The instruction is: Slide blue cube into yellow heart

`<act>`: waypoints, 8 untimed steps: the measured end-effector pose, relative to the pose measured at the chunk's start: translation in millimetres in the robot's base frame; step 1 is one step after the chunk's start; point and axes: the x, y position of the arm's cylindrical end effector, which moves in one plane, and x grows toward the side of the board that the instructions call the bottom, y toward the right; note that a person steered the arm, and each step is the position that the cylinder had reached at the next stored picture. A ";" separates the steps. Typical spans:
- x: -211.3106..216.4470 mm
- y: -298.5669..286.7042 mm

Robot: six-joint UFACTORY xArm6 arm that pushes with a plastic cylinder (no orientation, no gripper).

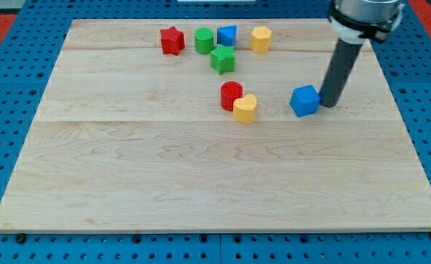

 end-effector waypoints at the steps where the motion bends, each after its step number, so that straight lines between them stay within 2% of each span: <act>1: -3.2 -32.1; 2: 2.7 -47.3; 3: 34.0 -47.3; 4: 38.3 -57.3; 6: 4.3 -67.0; 8: -25.2 -44.2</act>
